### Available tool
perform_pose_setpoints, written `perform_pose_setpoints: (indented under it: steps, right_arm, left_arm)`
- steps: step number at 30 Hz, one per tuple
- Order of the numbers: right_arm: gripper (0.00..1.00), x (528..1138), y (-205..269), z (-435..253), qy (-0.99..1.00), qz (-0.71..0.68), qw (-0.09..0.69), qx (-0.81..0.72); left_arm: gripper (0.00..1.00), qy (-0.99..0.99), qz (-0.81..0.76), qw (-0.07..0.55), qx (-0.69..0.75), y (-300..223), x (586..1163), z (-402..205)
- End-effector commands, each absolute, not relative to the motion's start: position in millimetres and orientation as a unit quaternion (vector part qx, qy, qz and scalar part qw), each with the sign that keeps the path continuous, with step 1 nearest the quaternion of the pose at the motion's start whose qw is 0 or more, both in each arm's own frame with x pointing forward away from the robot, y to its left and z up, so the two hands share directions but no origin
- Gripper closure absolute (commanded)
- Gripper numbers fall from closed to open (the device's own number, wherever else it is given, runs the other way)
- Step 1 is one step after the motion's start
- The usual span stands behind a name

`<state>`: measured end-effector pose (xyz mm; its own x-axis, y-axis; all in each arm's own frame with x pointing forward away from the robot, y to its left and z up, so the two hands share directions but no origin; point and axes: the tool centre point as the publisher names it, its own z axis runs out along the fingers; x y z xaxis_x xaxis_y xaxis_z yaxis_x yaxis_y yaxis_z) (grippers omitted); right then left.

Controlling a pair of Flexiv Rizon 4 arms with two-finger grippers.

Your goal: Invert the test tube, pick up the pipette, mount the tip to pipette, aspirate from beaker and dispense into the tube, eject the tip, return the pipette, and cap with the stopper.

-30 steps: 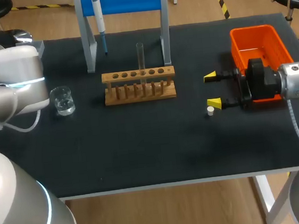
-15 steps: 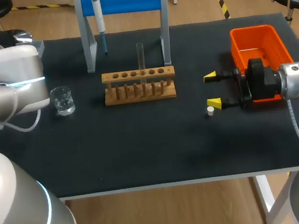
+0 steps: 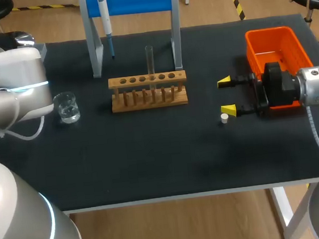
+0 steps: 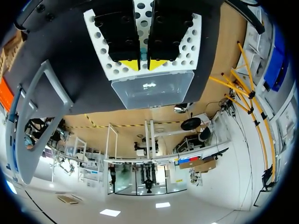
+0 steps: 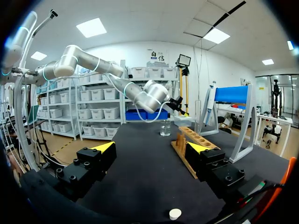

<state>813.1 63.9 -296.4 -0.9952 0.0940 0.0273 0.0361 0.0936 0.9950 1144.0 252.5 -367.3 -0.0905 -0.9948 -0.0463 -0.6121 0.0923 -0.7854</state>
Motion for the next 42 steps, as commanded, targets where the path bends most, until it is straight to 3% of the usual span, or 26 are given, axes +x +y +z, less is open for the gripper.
perform_pose_setpoints:
  steps: [1,42]
  right_arm:
    - [0.00,812.1,64.5,-296.2,0.740,0.671,0.023,0.045]
    - [0.00,812.1,64.5,-296.2,0.740,0.671,0.023,0.045]
  left_arm:
    - [1.00,0.671,-0.309,0.309,-0.599,254.7,1143.0,-365.4]
    - [1.00,0.672,-0.327,0.378,-0.547,238.7,1128.5,-275.7]
